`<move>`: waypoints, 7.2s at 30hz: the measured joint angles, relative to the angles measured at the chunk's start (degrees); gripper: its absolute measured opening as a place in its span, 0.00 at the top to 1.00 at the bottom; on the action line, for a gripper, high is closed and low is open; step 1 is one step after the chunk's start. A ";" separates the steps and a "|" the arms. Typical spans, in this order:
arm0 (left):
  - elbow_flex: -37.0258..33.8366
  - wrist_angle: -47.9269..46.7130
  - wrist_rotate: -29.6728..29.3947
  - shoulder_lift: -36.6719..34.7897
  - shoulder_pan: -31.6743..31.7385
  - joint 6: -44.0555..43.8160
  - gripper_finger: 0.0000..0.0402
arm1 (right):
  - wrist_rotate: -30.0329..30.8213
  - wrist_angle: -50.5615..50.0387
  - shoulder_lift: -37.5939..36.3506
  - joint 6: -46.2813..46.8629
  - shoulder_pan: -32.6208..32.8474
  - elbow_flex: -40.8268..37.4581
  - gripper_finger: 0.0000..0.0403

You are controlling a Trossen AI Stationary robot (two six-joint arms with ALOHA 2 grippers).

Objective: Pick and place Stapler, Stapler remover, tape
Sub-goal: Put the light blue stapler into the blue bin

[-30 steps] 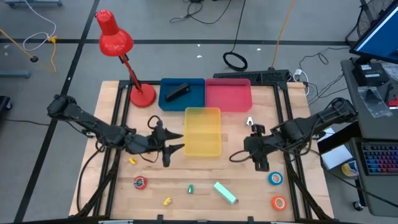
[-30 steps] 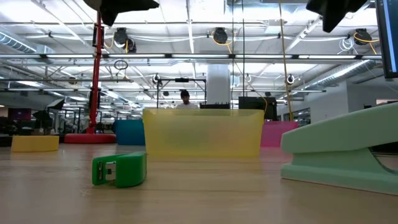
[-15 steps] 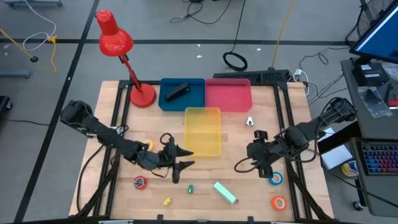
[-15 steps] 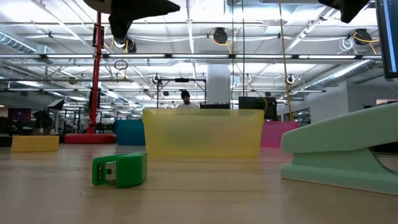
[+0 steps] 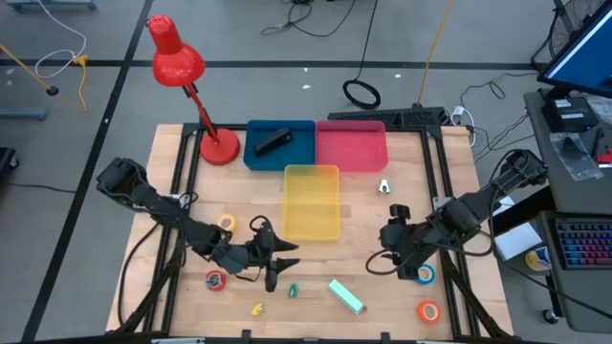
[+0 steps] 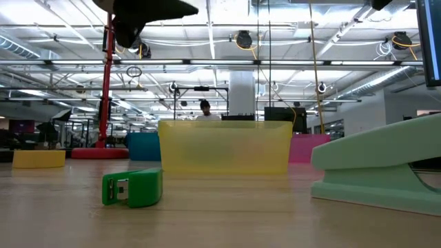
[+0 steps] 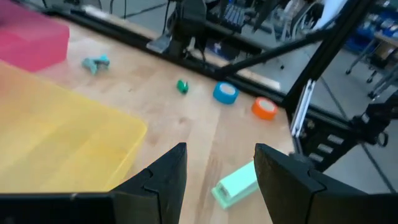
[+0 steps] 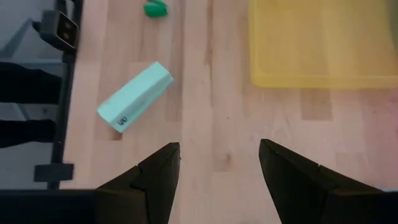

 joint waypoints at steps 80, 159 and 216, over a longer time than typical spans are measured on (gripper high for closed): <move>-13.38 11.37 19.99 -6.00 0.79 4.58 0.54 | -7.71 45.97 3.48 4.81 -0.36 -17.96 0.47; -30.93 -30.29 33.20 -59.15 9.21 11.44 0.54 | -18.55 28.58 25.51 56.66 0.77 1.08 0.47; -30.91 -31.80 33.05 -59.16 9.21 11.66 0.54 | -25.32 31.72 25.53 58.99 -2.16 -5.09 0.47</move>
